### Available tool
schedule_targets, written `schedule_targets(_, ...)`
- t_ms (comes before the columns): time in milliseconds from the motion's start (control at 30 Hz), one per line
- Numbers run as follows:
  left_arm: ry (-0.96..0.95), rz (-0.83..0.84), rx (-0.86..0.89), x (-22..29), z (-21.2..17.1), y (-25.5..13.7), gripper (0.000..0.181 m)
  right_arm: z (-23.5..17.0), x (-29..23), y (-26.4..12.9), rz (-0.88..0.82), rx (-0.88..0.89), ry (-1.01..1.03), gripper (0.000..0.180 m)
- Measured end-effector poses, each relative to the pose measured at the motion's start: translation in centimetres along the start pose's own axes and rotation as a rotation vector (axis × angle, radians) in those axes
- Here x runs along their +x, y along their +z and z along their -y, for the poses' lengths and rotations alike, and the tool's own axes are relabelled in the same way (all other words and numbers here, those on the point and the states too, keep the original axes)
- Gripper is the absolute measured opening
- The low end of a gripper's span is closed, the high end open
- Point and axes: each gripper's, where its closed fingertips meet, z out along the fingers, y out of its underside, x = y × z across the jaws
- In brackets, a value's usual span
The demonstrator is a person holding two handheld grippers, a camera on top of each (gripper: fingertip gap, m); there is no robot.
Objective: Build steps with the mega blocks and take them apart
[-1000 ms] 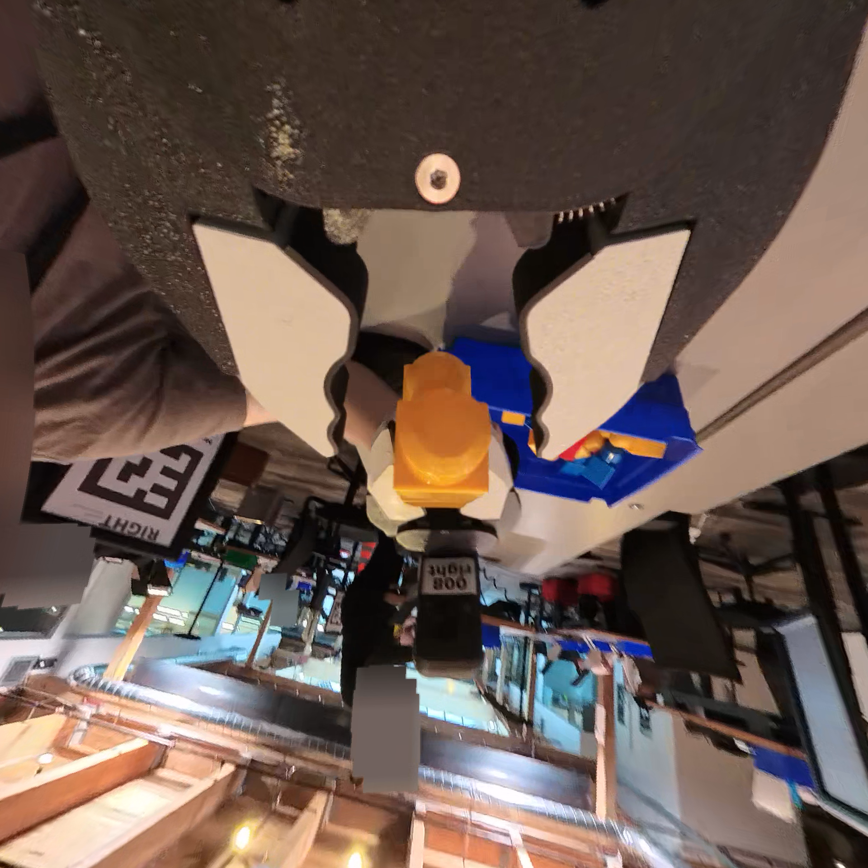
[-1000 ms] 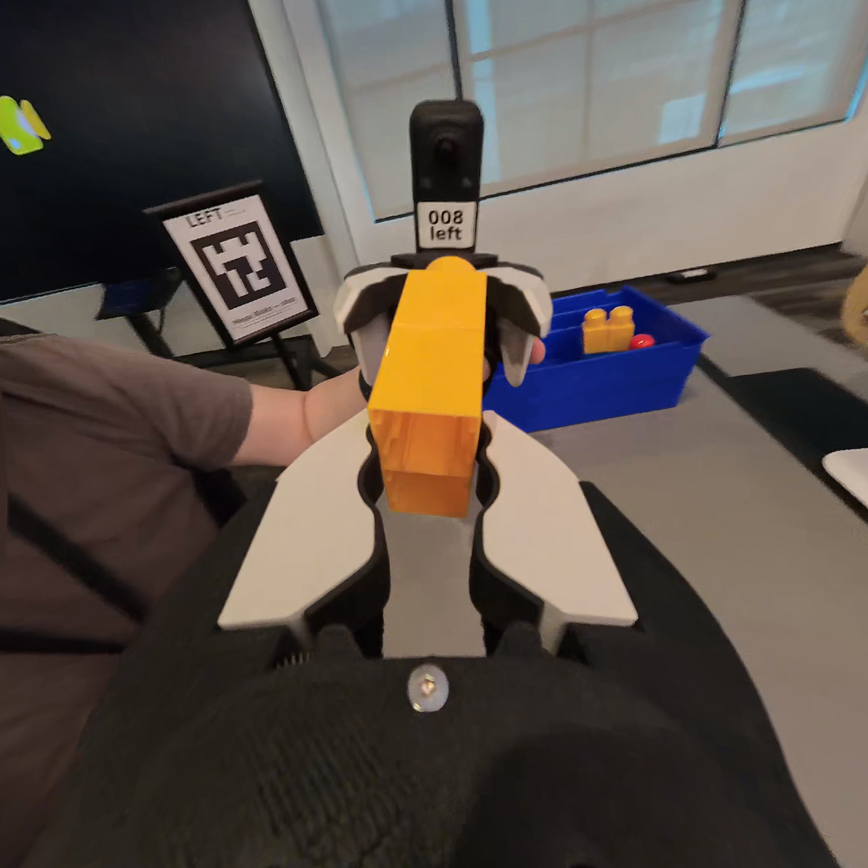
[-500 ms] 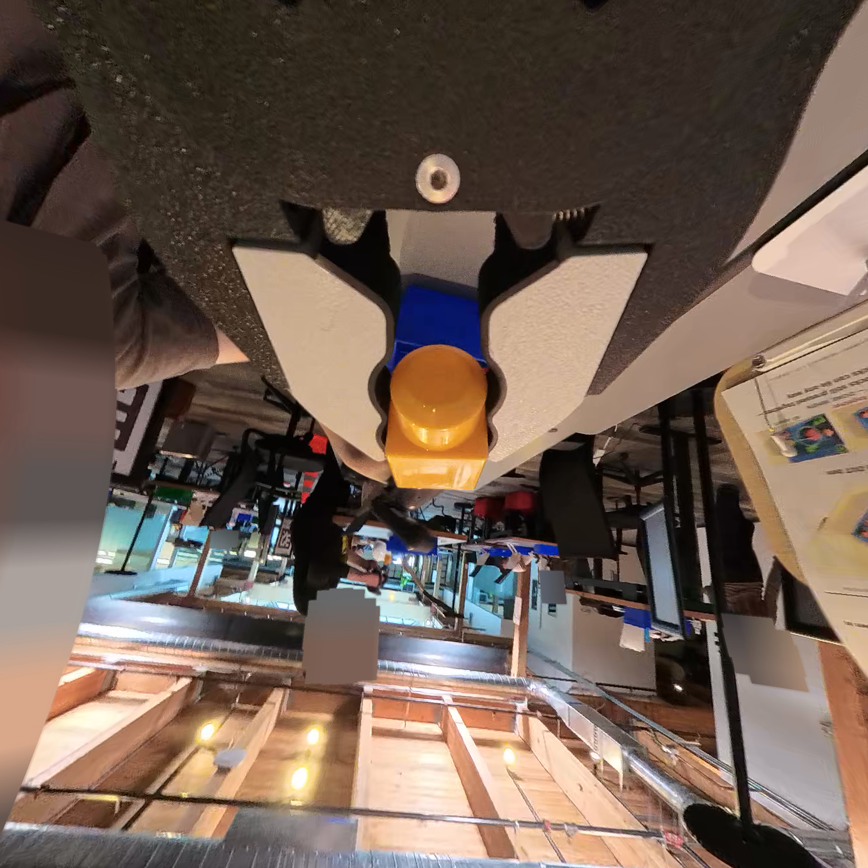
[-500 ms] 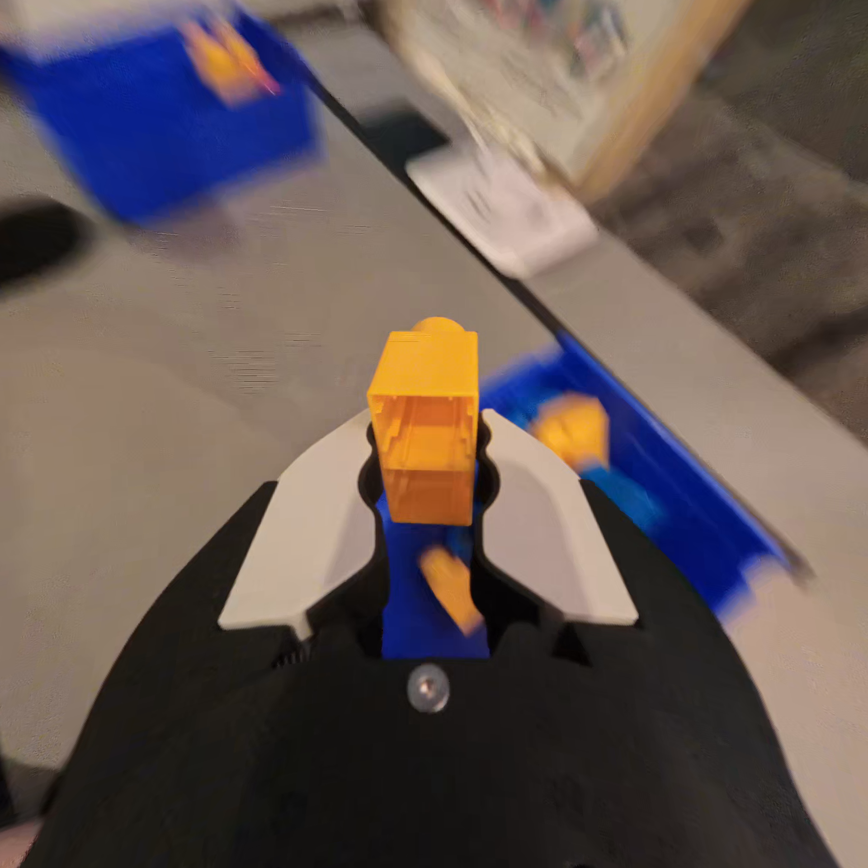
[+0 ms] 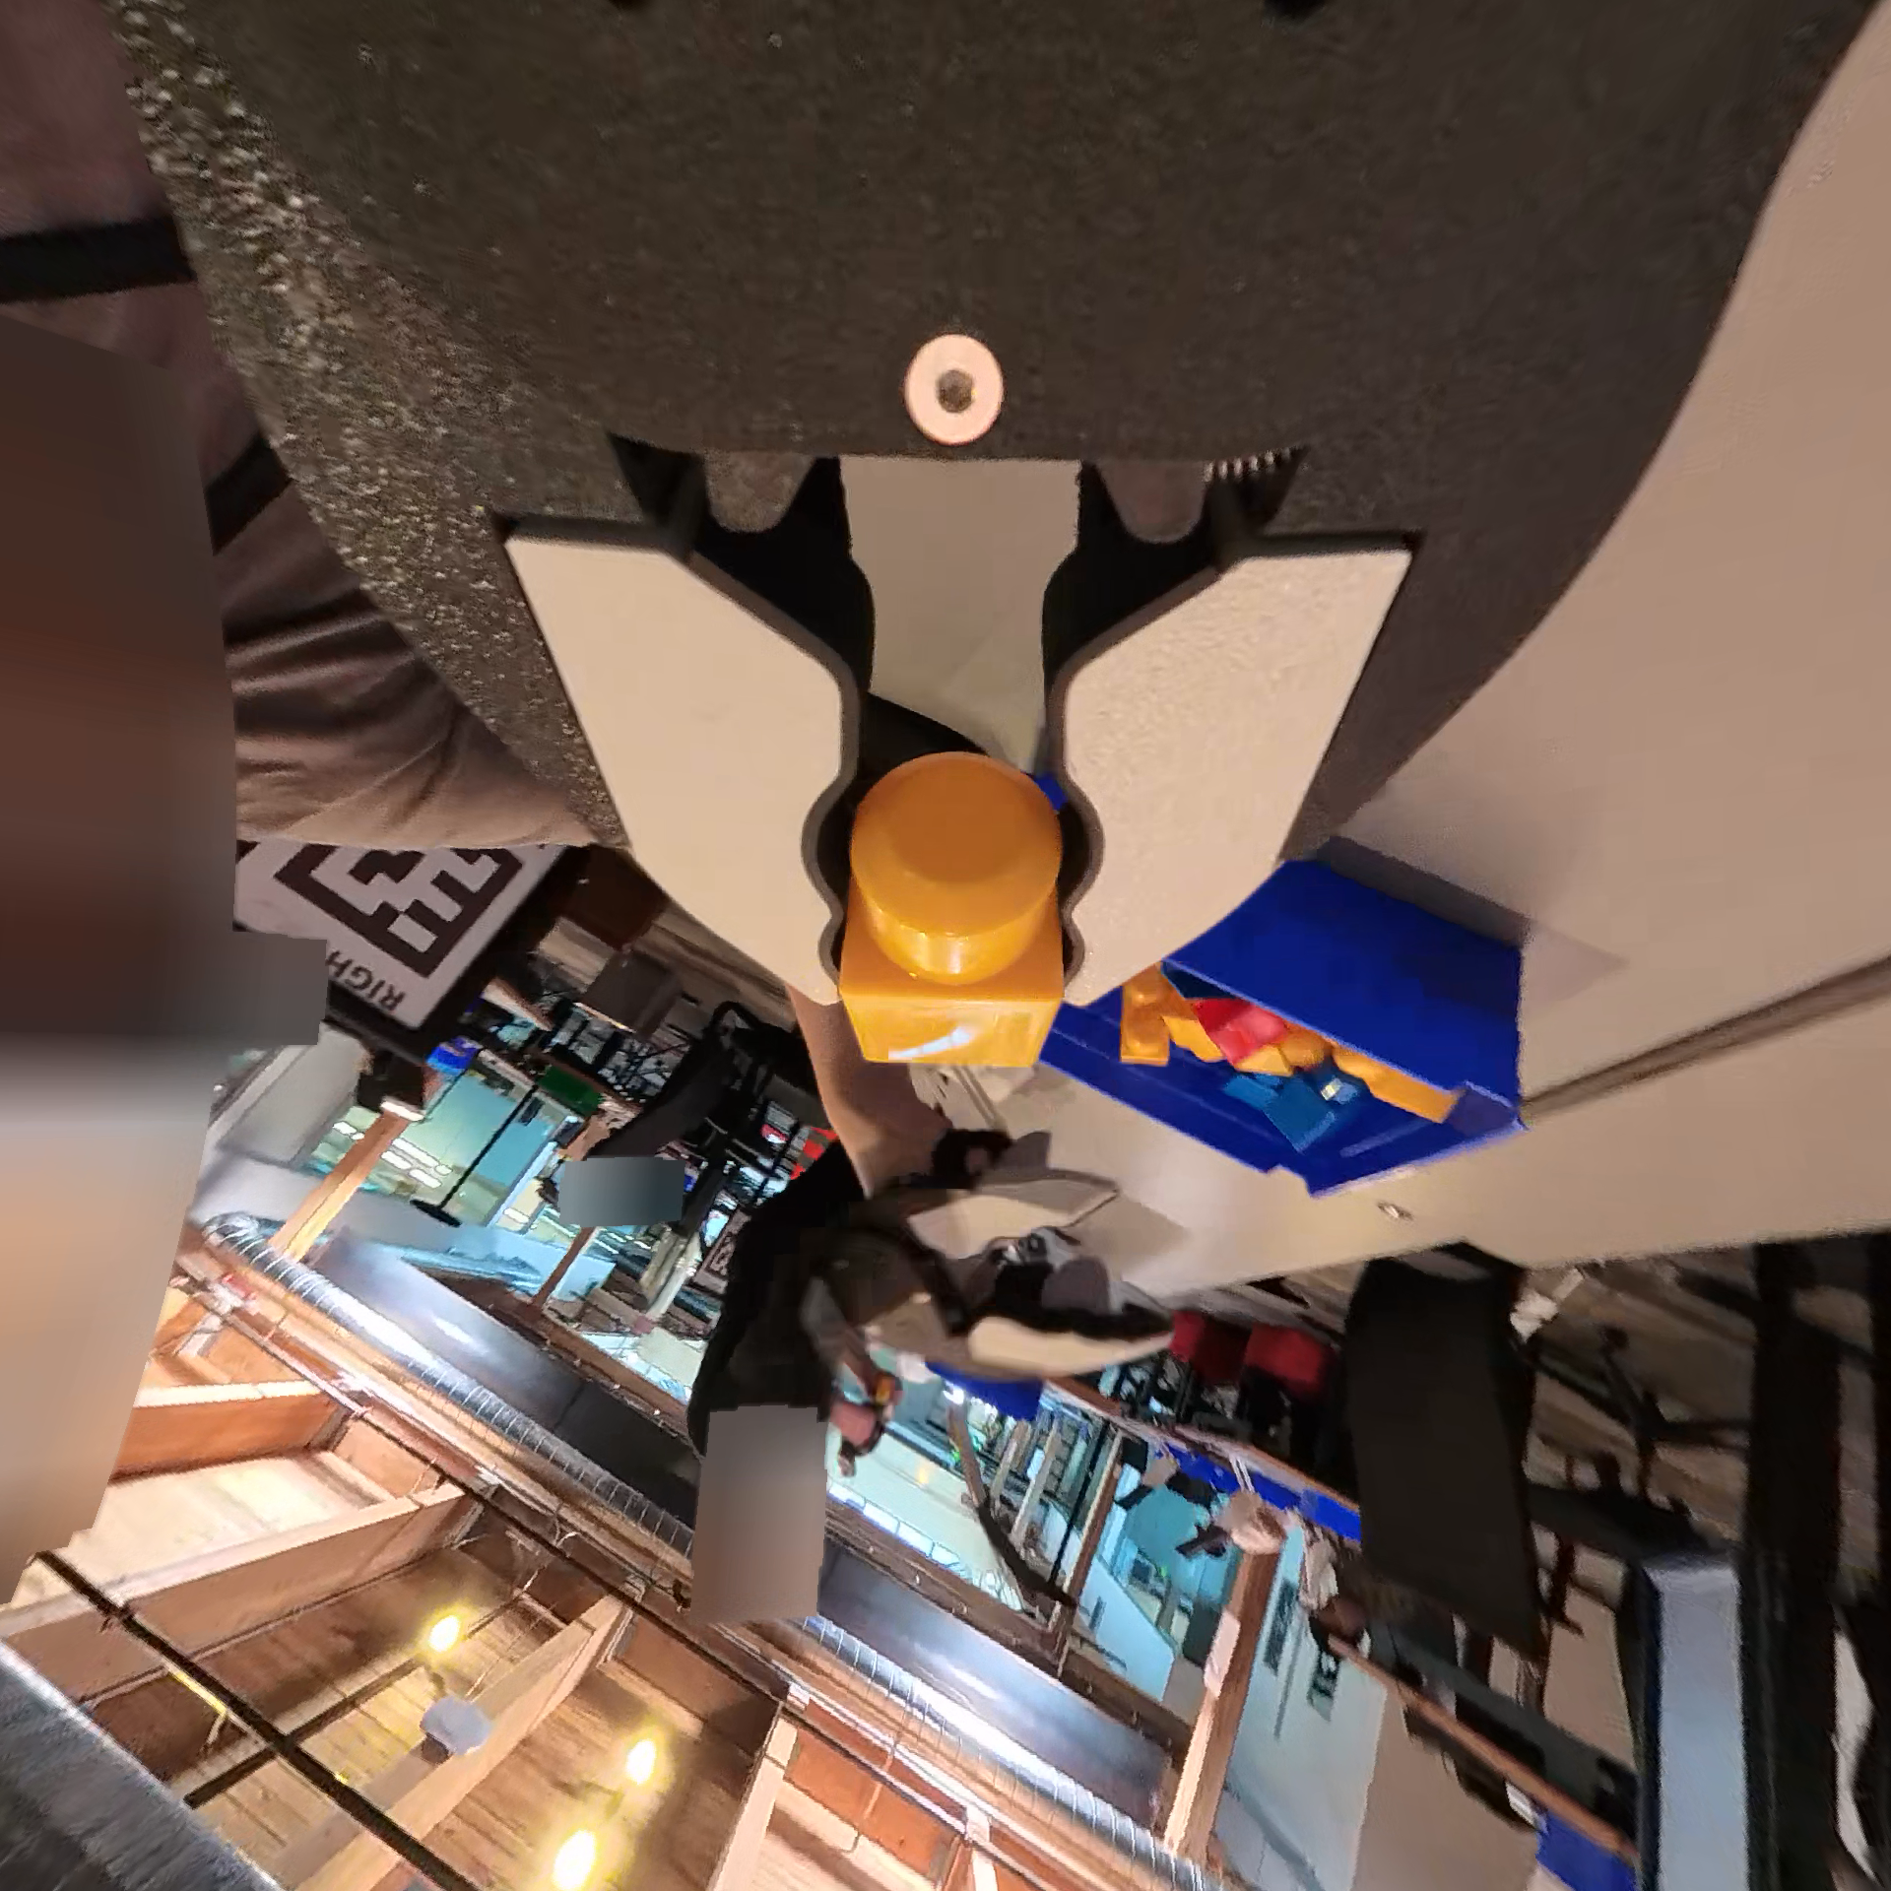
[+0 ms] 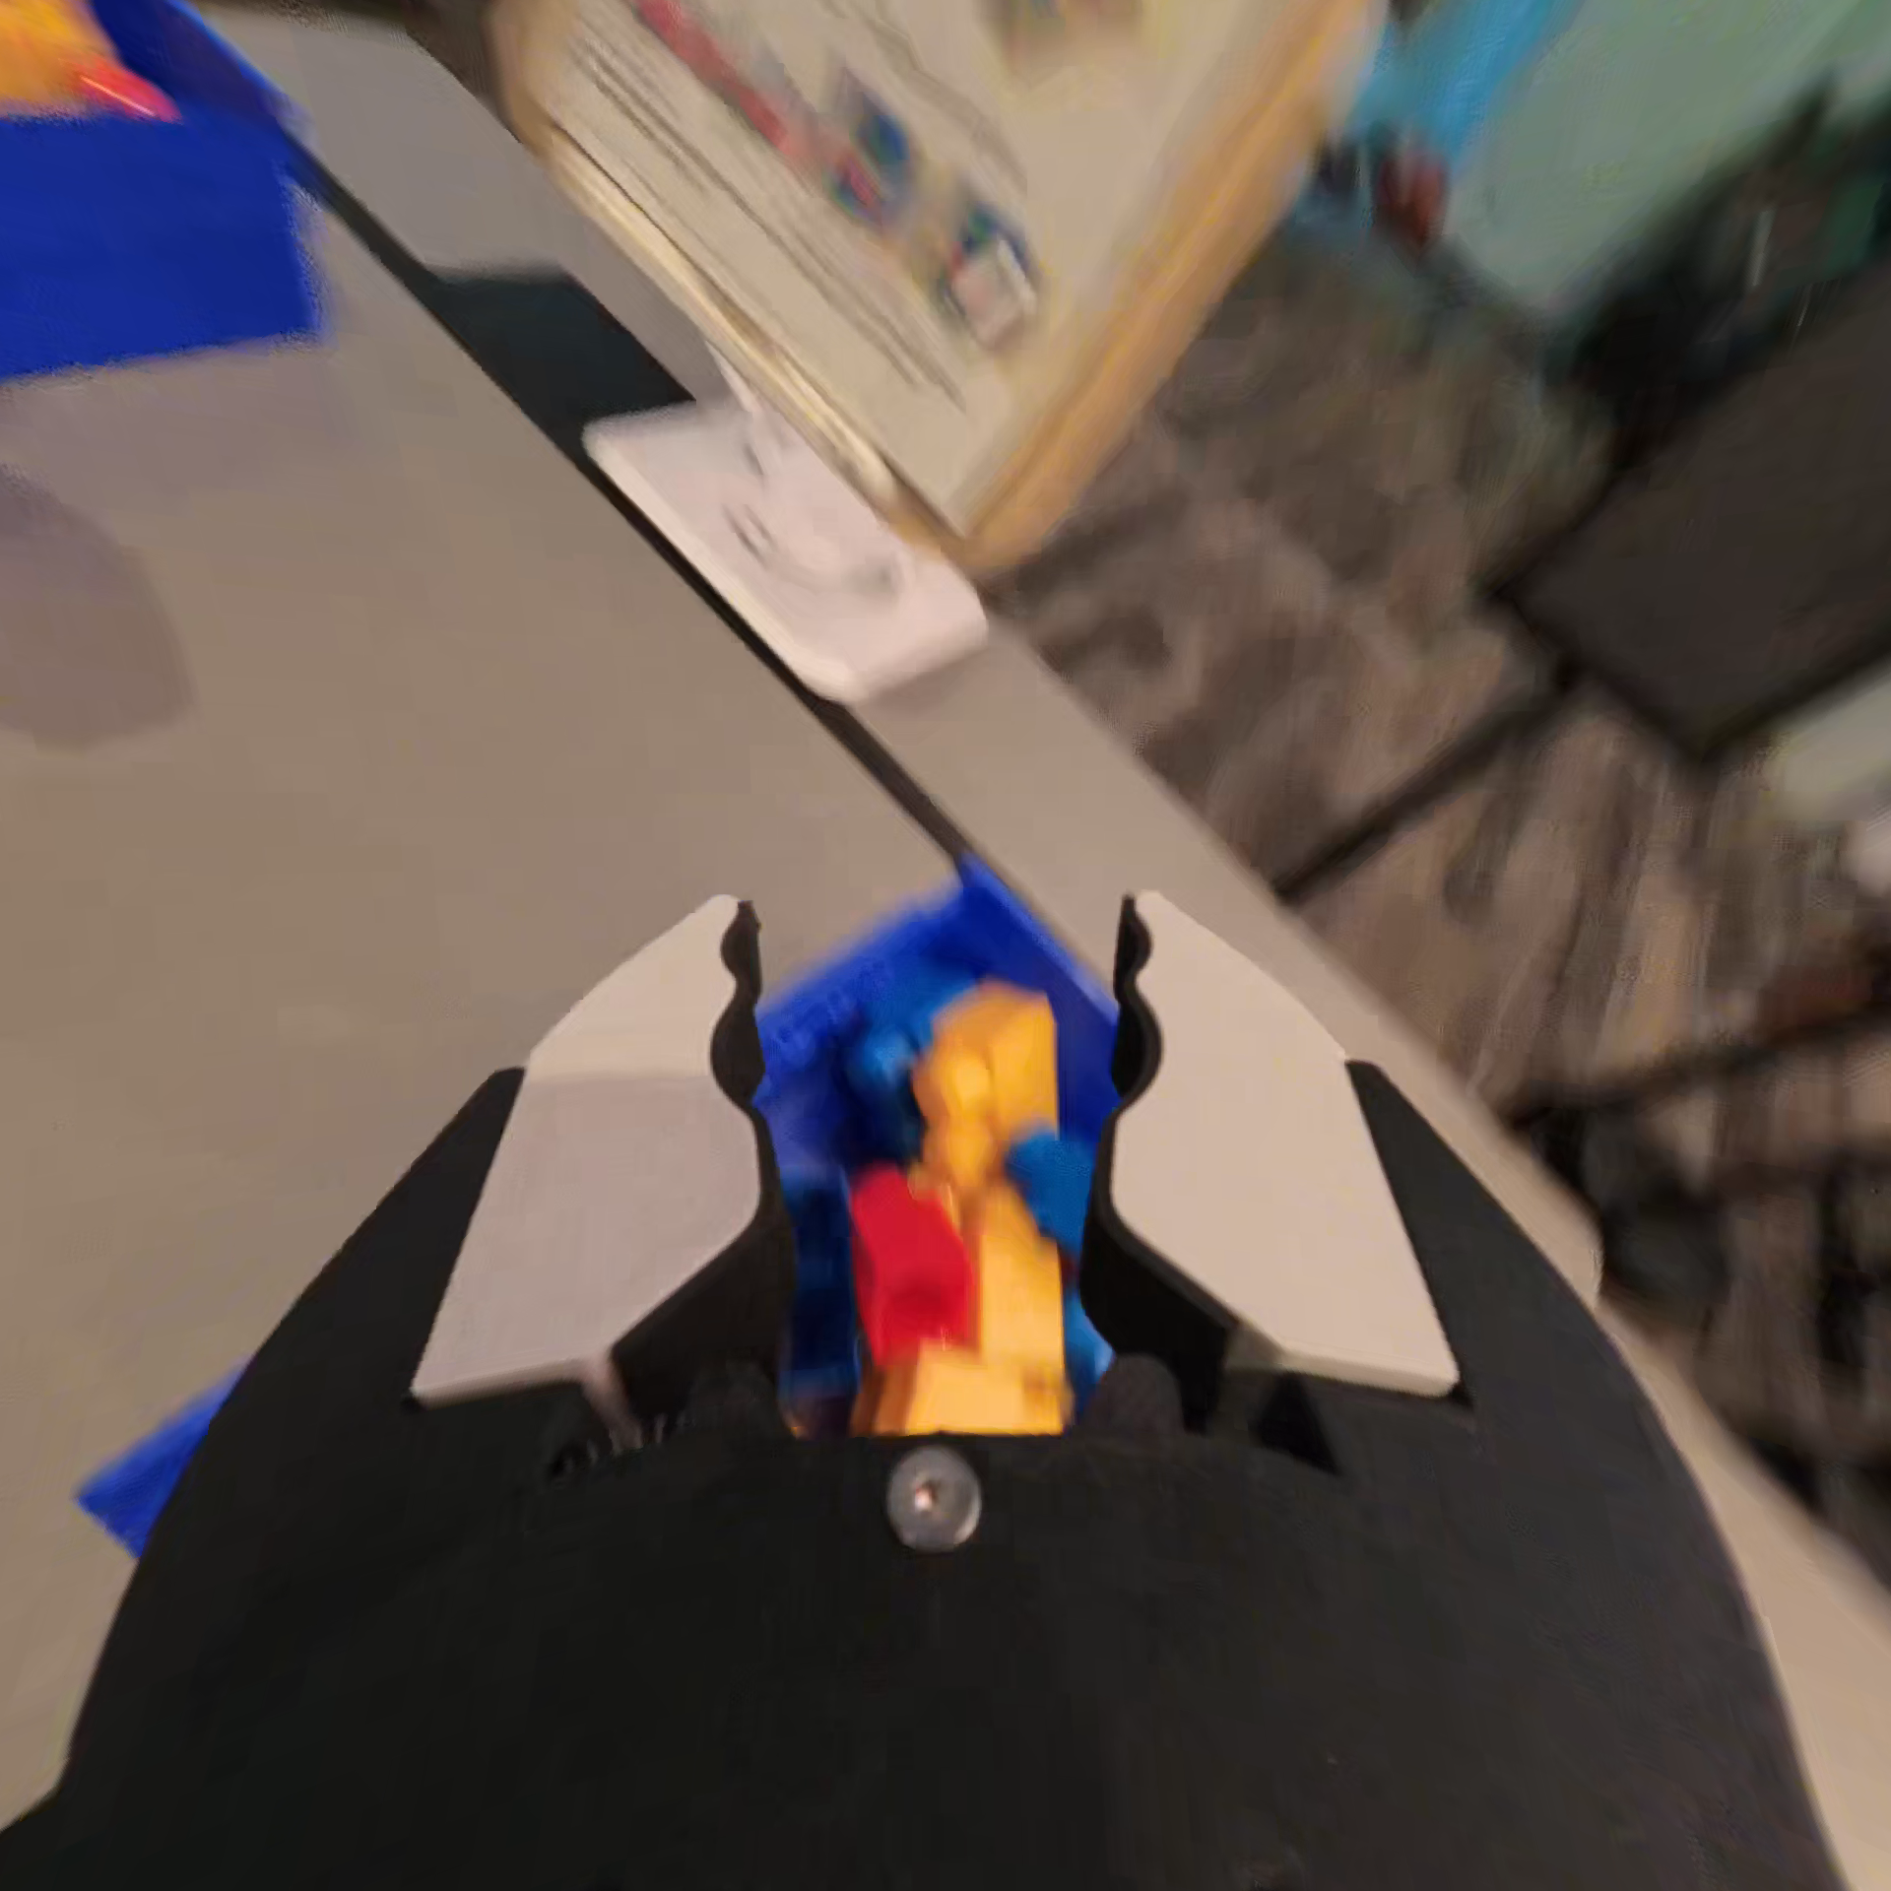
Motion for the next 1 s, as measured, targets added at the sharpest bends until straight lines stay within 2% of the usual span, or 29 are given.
schedule_targets(100,-0.098,-0.044,-0.017,-0.3,-1.4,1.2,0.036,7.3,-10.3,0.3,0.179,0.294,-0.306,0.068)
schedule_targets(167,-0.149,-0.072,-0.021,-0.1,-2.0,1.9,0.036,9.3,-16.0,0.9,0.228,0.382,-0.459,0.068)
schedule_targets(233,-0.182,-0.099,-0.044,0.3,-2.9,2.6,0.036,10.0,-19.0,1.9,0.186,0.399,-0.565,0.068)
schedule_targets(333,-0.209,-0.130,-0.057,0.9,-3.8,3.6,0.036,10.0,-21.5,2.5,0.224,0.427,-0.595,0.065)
schedule_targets(367,-0.203,-0.137,-0.057,1.1,-3.9,3.8,0.037,9.9,-21.4,2.4,0.221,0.424,-0.610,0.047)
schedule_targets(400,-0.194,-0.154,-0.043,1.3,-3.6,3.7,0.040,9.8,-20.8,2.3,0.200,0.414,-0.624,0.038)
schedule_targets(500,-0.161,-0.150,0.003,1.4,-1.4,2.3,0.050,9.2,-15.8,0.6,0.138,0.323,-0.572,0.037)
schedule_targets(567,-0.083,-0.091,0.063,1.1,0.8,0.4,0.049,7.3,-11.0,-1.4,0.171,0.224,-0.406,0.037)
schedule_targets(667,0.063,0.042,0.124,0.6,3.7,-2.8,0.050,1.2,-5.0,-3.6,0.255,0.038,-0.106,0.037)
schedule_targets(767,0.150,0.155,0.136,0.2,5.5,-5.5,0.050,-5.3,-0.3,-2.8,0.193,-0.111,0.028,0.037)
schedule_targets(933,0.172,0.270,0.164,-0.4,7.6,-9.9,0.048,-11.9,-0.3,1.9,0.299,-0.276,0.177,0.038)
schedule_targets(1000,0.179,0.379,0.129,-1.6,7.9,-12.4,0.048,-14.5,-0.9,3.5,0.316,-0.383,0.190,0.038)
